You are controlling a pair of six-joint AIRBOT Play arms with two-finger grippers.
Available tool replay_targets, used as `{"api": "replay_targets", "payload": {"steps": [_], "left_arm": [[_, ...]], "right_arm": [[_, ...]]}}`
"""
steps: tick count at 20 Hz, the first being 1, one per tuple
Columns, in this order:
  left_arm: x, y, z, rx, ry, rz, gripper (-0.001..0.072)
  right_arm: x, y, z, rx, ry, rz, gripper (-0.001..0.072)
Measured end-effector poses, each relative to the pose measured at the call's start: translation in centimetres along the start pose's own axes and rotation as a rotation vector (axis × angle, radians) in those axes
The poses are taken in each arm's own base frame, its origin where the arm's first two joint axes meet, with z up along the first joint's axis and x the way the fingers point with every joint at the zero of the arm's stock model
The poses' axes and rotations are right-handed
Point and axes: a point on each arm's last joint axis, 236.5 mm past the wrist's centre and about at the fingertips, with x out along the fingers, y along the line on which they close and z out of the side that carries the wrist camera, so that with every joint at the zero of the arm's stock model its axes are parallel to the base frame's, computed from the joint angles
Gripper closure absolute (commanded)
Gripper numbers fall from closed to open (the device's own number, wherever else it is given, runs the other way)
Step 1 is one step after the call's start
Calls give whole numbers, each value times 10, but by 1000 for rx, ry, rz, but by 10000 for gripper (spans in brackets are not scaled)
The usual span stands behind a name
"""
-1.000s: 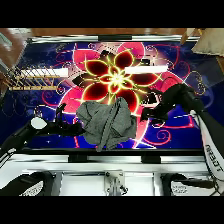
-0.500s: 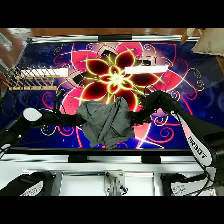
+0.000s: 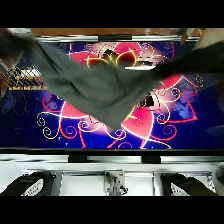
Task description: Fold the shirts.
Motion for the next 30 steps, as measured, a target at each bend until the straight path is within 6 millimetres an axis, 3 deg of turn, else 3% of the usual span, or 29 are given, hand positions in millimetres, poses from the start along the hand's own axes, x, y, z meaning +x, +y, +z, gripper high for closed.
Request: {"api": "replay_targets", "payload": {"steps": [1, 2, 3, 5, 7, 8, 10, 12, 14, 16, 18, 21, 23, 24, 26, 29, 30], "left_arm": [[-29, -14, 50, 64, -132, 14, 678], [-62, -30, 94, 121, -267, 26, 678], [-92, -44, 125, 163, -375, 37, 678], [-142, -68, 160, 220, -523, 55, 679], [-162, -76, 161, 235, -549, 74, 679], [-163, -73, 151, 226, -512, 91, 679], [-151, -58, 115, 178, -377, 133, 678], [-133, -36, 65, 107, -190, 179, 679], [-113, -16, 5, 18, 11, 206, 678], [-93, -3, -61, -81, 208, 199, 678], [-73, 5, -130, -189, 391, 175, 678], [-50, 18, -237, -350, 630, 161, 679], [-35, 28, -288, -438, 706, 171, 678], [-24, 34, -306, -479, 717, 175, 679], [0, 47, -323, -542, 693, 190, 678], [36, 76, -334, -594, 625, 232, 677], [46, 85, -340, -606, 612, 249, 658]], "right_arm": [[-55, 1, 42, -28, -177, -26, 639], [-105, 5, 70, -45, -323, -41, 639], [-153, 11, 90, -60, -454, -48, 639], [-244, 22, 113, -72, -685, -60, 639], [-305, 27, 118, -66, -834, -76, 639], [-324, 26, 118, -59, -877, -89, 639], [-345, 21, 114, -47, -914, -122, 639], [-347, 13, 110, -42, -901, -161, 639], [-327, 1, 106, -36, -830, -203, 639], [-282, -13, 97, -24, -677, -233, 639], [-213, -27, 76, -2, -453, -242, 639], [-96, -43, 23, 53, -78, -229, 639], [-17, -51, -14, 85, 124, -220, 639], [23, -54, -31, 103, 200, -214, 639], [88, -58, -52, 158, 274, -202, 638], [161, -56, -68, 281, 277, -175, 614], [178, -55, -68, 322, 259, -164, 456]]}}
